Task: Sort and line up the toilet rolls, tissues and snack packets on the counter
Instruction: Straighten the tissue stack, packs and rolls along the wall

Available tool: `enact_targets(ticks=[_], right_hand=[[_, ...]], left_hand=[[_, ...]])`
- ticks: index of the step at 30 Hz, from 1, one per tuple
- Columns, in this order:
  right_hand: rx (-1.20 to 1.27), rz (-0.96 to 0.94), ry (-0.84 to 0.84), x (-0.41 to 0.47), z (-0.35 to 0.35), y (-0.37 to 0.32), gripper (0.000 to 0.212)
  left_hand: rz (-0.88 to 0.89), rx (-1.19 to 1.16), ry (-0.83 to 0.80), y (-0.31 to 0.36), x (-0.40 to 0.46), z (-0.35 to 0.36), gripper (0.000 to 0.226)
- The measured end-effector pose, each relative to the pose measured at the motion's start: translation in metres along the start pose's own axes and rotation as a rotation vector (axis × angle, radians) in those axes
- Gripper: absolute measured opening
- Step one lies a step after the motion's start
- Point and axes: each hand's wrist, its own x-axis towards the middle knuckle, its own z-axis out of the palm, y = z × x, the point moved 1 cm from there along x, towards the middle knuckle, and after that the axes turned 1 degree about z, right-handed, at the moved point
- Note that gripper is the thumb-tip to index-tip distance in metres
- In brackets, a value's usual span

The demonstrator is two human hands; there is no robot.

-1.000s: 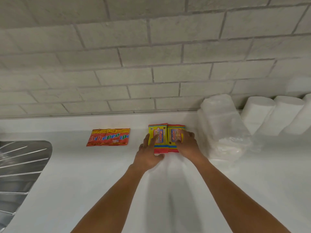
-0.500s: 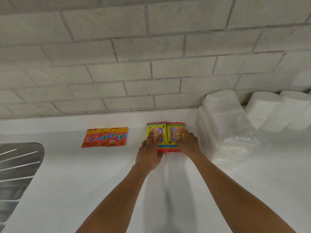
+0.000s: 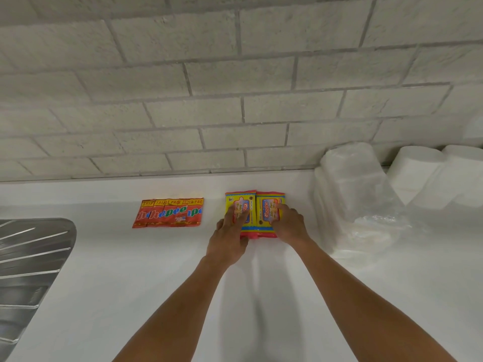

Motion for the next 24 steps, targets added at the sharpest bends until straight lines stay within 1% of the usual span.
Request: enact_targets(ticks=[5, 15, 21, 24], right_hand=[[-0.017, -0.005, -0.004, 0.004, 0.002, 0.000, 0.053], [-0.028, -0.045, -0.003, 0.003, -0.001, 0.000, 0.049], [0.078, -0.007, -0.006, -0.008, -0.004, 0.001, 0.055], [0.130, 0.013, -0.016, -0.014, -0.004, 0.003, 0.056]], left_hand=[[0.001, -0.007, 0.004, -0.001, 0.002, 0.000, 0.074], [-0.005, -0.008, -0.014, -0.001, 0.004, -0.002, 0.075], [0.035, -0.037, 0.009, -0.008, 0.003, 0.003, 0.081], [0.038, -0.038, -0.007, -0.011, 0.000, 0.003, 0.083]])
